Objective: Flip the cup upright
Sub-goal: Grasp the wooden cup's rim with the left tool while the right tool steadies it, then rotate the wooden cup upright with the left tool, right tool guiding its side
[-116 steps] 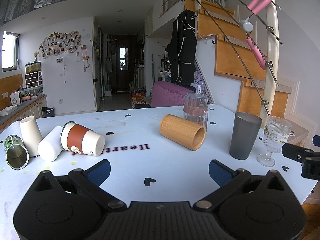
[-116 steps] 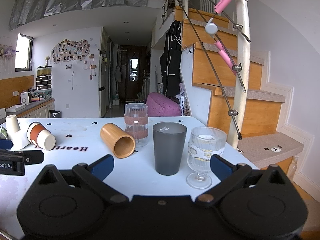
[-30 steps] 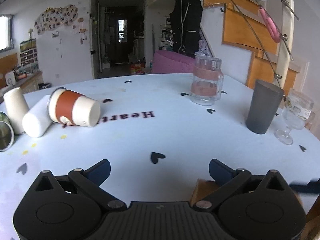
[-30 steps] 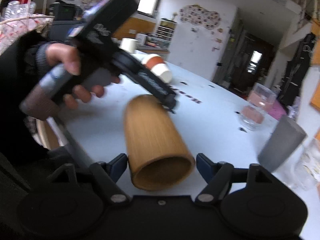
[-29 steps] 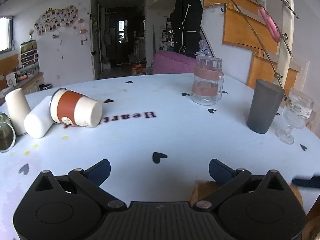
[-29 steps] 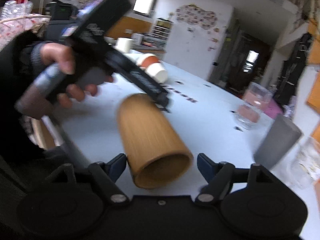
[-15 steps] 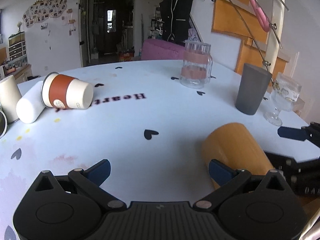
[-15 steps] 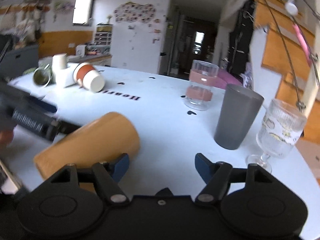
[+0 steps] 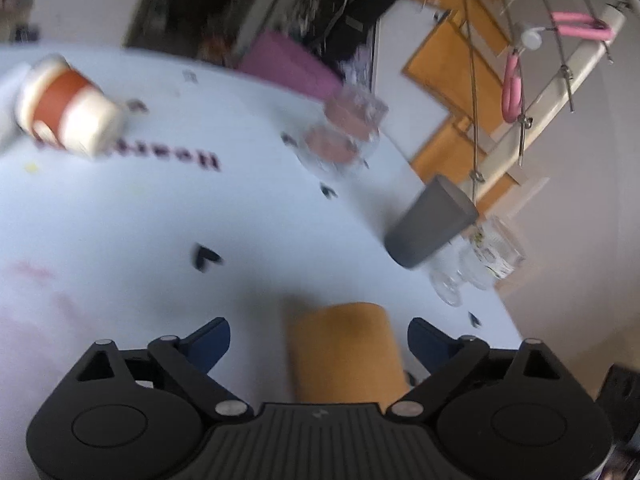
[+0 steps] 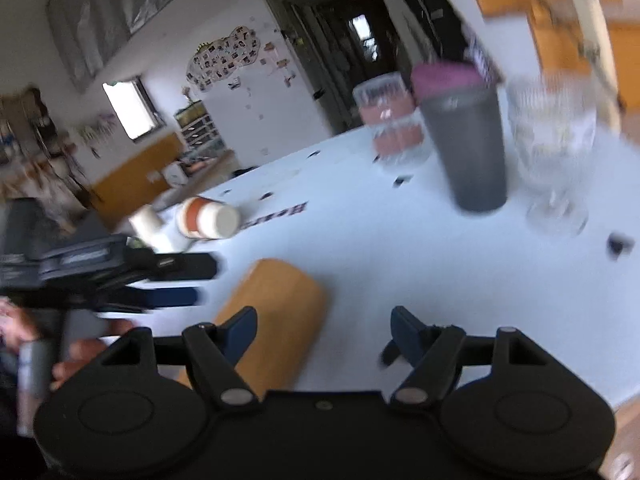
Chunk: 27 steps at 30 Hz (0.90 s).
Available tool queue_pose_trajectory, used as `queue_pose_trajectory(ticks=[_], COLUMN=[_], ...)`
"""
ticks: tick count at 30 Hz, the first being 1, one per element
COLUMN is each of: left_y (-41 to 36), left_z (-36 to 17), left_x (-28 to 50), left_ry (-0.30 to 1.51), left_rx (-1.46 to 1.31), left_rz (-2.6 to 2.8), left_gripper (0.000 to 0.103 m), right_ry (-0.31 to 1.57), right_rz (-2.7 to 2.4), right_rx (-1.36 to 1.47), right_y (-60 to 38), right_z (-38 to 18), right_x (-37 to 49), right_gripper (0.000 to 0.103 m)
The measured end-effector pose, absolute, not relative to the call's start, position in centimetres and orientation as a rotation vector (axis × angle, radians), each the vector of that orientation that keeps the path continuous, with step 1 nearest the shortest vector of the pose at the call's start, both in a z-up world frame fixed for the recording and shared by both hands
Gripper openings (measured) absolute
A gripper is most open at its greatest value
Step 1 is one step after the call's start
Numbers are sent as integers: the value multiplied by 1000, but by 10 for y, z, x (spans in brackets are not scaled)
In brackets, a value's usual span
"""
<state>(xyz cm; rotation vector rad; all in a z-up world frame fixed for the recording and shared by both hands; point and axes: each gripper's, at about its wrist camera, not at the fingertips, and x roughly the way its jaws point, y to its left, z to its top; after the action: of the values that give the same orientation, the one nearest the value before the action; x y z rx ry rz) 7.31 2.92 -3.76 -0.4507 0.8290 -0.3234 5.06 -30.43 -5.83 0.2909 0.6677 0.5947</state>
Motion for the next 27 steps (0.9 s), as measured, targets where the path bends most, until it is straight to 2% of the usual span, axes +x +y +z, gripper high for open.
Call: queue_pose_trajectory(ticks=[7, 9, 11, 12, 16, 21, 27], left_y=[-1, -7, -9, -10, -16, -29, -67], left_z=[-58, -61, -59, -56, -41, -11, 4], left_x=[106, 110, 109, 108, 100, 87, 83], left_ry=[1001, 1019, 1015, 1011, 939, 760, 626], left_rx=[-419, -391, -384, -371, -304, -165, 35], left_rz=[-351, -353, -378, -379, -354, -317, -307], left_gripper=[91, 85, 75, 75, 74, 74, 73], right_ry=[683, 682, 681, 679, 665, 631, 559], right_rz=[642, 646, 646, 645, 644, 653, 636], right_rx=[302, 306, 314, 316, 323, 304, 162], right_y=[-299, -300, -303, -305, -311, -312, -295], right_z=[-62, -63, -63, -63, -61, -59, -59], right_x=[39, 39, 38, 38, 38, 33, 28], right_gripper=[75, 75, 75, 75, 75, 75, 75])
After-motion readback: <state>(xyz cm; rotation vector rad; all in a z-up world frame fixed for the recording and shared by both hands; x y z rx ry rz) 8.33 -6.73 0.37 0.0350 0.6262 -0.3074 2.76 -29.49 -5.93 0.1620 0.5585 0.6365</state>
